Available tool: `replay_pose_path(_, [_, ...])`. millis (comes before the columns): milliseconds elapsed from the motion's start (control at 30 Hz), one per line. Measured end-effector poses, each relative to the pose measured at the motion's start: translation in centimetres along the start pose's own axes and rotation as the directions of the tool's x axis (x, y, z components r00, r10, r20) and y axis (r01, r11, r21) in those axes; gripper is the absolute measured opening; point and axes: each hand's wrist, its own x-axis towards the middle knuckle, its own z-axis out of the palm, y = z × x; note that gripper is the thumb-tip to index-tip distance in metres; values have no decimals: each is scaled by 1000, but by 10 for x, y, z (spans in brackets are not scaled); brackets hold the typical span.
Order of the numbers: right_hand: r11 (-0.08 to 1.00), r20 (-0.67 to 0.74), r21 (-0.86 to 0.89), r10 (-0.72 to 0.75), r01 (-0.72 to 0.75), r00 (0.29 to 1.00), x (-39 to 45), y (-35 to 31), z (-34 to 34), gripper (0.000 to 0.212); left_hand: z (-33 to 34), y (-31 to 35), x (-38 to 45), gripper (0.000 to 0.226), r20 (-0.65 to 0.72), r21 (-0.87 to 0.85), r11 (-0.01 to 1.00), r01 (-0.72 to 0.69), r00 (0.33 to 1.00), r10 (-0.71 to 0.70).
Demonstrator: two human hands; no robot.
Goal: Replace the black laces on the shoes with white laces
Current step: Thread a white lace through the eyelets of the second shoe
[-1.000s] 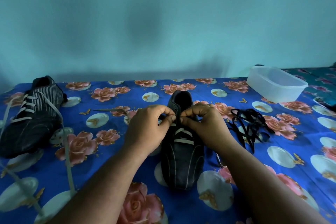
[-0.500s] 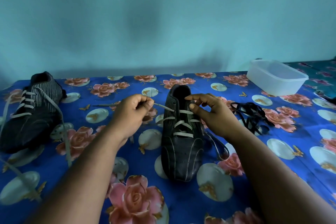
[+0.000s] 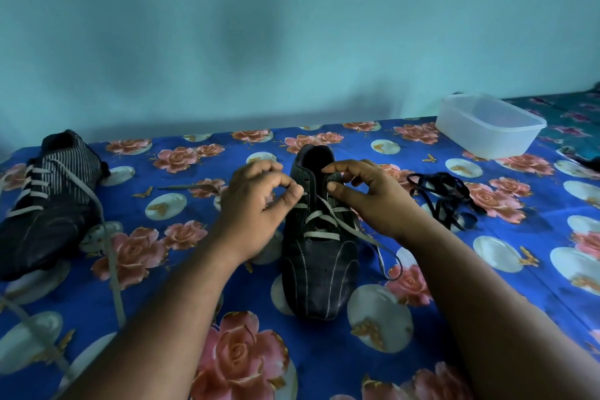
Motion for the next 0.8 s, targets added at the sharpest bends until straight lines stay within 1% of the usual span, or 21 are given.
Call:
replay_pose_path(33, [1000,-1,-1,1,-1,1000,0,0,0,29,2,0,-1,45,9,-12,1000,21,1000,-21])
replay_pose_path(133, [1000,5,-10,1,-1,1000,0,-1,0,29,-3,-4,2,24,41,-67,995,75,997,-73])
replay_pose_path(167, [1000,8,-14,1,0,1000,0,0,-1,29,-7,-4,5,21,30,-131,987,98,995,-95])
replay_pose_path(233, [1000,9,-5,3,-3,1000,0,1,-1,28,-16,-6,7,19,-7,-312,926,214,974,-227])
replay_pose_path(267, [1000,8,6,8,-8,1000,0,1,-2,28,-20,-9,7,17,-61,-328,901,283,946,-319])
replay_pose_path(300, [1000,7,15,10,-10,1000,1,2,-2,27,-27,-17,8,17,-170,-257,894,367,893,-416])
replay_pose_path(333, [1000,6,20,10,-10,1000,1,2,-2,27,-34,-29,7,18,-287,-147,873,466,824,-488])
replay_pose_path(367, [1000,7,24,8,-9,1000,1,2,-2,26,-41,-41,6,21,-387,-45,825,563,752,-534])
replay_pose_path(400, [1000,9,27,6,-6,1000,1,2,-2,26,-47,-46,5,22,-449,19,770,638,694,-563])
replay_pose_path(433, [1000,12,27,4,-4,1000,1,3,-2,26,-48,-51,5,21,-487,92,719,689,661,-571])
replay_pose_path(467, [1000,15,28,3,-3,1000,1,3,-2,26,-46,-52,4,20,-512,168,723,670,686,-517])
replay_pose_path(500, [1000,18,30,2,-2,1000,1,3,-2,26,-42,-44,5,20,-490,234,763,603,751,-443])
replay_pose_path(533, [999,20,36,2,-3,1000,1,3,-2,26,-36,-36,6,23,-419,210,842,497,824,-382])
replay_pose_path(567, [999,20,42,2,-3,1000,1,3,-2,26,-29,-28,7,27,-309,88,925,370,893,-328])
replay_pose_path(600, [999,18,45,1,-1,1000,1,3,-2,26,-22,-18,7,29,-189,-23,969,245,951,-244])
replay_pose_path(633, [999,16,44,-2,1,1000,1,4,-2,26,-13,-16,6,34,-115,-43,991,130,984,-134])
replay_pose_path(667, [999,16,40,-5,4,1000,1,4,-2,26,-8,-13,4,39,-72,-5,998,64,995,-64])
replay_pose_path(700, [999,18,37,-5,4,1000,1,4,-2,26,-2,-13,4,39,-23,20,1000,11,1000,-10])
replay_pose_path(767, [999,24,39,-4,3,1000,1,3,-2,26,4,-11,6,30,5,-24,1000,0,1000,0])
replay_pose_path(800, [999,26,39,-7,6,1000,1,3,-2,26,3,-10,5,27,15,-38,999,19,1000,-18])
